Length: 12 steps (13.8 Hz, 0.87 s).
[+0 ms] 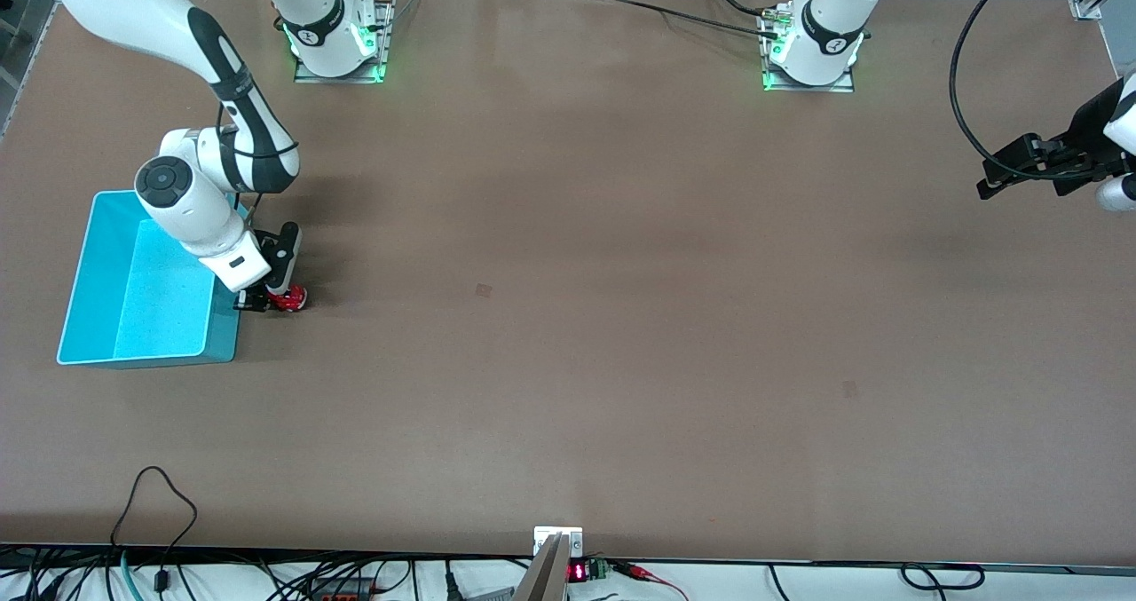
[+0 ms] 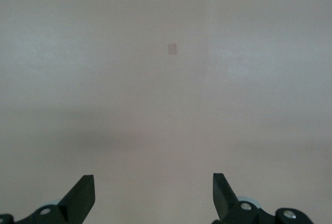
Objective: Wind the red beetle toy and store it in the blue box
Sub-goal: 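Lift the car with the right gripper toward the blue box, then lower the car into the blue box and open the right gripper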
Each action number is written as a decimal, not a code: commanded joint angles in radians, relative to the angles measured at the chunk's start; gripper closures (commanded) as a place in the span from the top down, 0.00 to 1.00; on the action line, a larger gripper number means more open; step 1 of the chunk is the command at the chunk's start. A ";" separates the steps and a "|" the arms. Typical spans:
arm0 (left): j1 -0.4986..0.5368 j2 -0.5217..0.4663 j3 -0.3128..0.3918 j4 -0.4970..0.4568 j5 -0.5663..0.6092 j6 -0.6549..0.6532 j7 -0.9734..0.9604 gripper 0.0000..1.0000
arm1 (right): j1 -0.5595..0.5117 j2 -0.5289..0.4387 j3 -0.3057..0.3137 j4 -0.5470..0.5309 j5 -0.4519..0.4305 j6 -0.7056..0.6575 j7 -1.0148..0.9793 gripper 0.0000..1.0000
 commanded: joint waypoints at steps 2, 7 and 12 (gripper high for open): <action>0.004 -0.007 -0.005 0.004 -0.025 0.007 0.012 1.00 | 0.019 -0.133 0.035 -0.008 0.002 -0.138 0.309 0.02; 0.002 -0.015 -0.007 -0.004 -0.025 0.004 0.008 1.00 | 0.010 -0.283 0.024 0.024 0.101 -0.330 0.679 0.02; 0.007 -0.018 -0.005 -0.008 -0.024 -0.023 0.009 1.00 | -0.002 -0.285 -0.103 0.090 0.161 -0.445 0.922 0.02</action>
